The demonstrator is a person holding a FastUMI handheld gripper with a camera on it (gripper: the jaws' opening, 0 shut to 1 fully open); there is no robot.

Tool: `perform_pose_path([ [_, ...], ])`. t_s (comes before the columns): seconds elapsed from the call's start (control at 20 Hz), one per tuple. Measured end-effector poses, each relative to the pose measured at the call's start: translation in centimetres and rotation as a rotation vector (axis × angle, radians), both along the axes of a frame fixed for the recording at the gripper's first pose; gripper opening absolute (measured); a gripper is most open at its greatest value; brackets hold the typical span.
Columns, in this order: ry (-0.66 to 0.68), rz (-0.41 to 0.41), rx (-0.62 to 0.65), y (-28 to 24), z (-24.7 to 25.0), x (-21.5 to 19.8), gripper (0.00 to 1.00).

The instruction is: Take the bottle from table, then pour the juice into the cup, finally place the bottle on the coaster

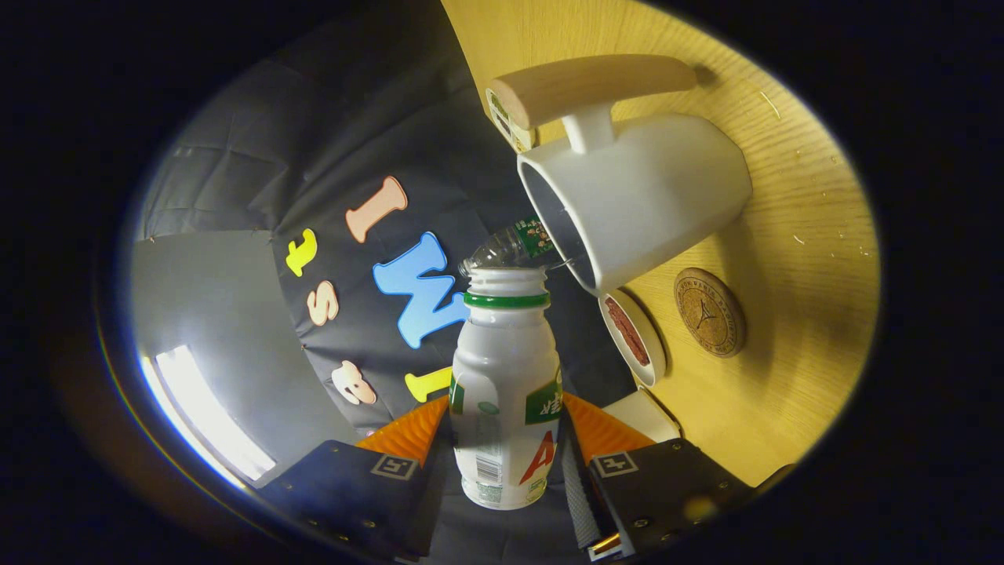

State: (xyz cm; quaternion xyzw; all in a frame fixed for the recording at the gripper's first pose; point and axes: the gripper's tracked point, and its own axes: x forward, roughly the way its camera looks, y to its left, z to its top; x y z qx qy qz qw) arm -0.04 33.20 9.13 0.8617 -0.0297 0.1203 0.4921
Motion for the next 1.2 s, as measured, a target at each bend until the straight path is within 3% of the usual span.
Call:
perform_pose_path([
  [0.65,0.018,0.004,-0.013,0.4,-0.6,-0.2,0.66],
  [1.0,0.041,0.002,-0.096,0.7,-1.7,0.0,0.66],
  [1.2,0.066,-0.005,-0.236,1.2,-2.2,0.0,0.66],
])
